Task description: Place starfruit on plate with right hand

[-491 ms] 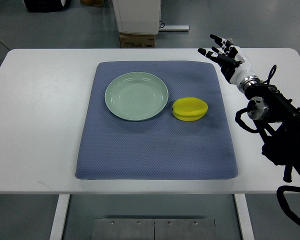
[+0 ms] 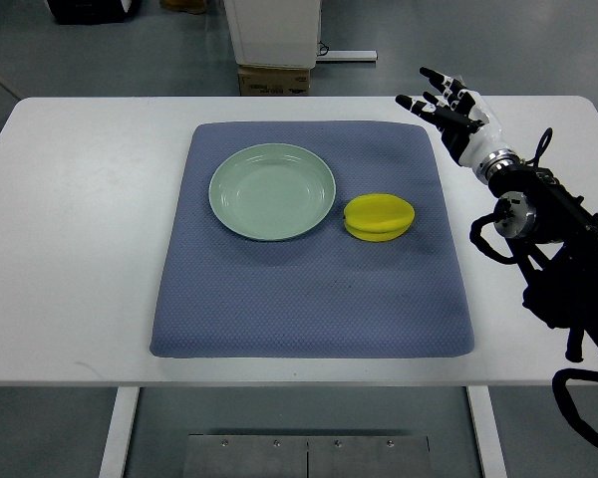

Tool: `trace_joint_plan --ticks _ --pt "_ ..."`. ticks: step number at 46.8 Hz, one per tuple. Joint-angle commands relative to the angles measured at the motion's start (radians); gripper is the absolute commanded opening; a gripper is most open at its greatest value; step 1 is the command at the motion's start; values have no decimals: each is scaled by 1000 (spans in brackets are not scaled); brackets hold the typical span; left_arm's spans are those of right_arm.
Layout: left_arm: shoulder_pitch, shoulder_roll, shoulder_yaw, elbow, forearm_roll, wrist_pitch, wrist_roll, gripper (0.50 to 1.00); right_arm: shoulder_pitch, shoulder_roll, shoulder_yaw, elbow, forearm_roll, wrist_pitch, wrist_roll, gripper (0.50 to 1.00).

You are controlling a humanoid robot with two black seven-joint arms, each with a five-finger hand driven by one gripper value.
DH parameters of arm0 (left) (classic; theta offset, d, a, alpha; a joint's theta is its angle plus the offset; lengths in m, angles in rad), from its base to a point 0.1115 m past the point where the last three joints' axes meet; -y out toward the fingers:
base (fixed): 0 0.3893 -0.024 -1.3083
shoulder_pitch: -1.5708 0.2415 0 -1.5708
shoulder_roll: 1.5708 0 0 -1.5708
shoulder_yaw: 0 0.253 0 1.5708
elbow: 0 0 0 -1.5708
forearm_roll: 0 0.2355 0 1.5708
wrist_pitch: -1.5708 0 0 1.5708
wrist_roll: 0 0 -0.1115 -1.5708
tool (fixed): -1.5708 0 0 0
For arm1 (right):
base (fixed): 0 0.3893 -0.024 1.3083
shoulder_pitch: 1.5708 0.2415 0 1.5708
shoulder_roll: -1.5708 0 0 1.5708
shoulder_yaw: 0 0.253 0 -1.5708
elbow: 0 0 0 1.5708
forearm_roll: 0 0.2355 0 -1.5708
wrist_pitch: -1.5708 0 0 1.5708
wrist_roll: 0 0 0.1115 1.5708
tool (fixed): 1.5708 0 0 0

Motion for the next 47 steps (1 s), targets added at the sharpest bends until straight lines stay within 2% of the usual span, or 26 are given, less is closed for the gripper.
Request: trace_joint_plan --ticks 1,42,47 --pt "-1 0 -2 0 -1 0 0 1000 0 -3 -1 -2 0 0 -1 1000" --pt "-1 0 0 0 -1 0 0 1000 55 5 1 -51 28 0 5 1000" --pt "-1 0 0 0 -1 0 0 1000 56 5 2 -51 29 0 23 1000"
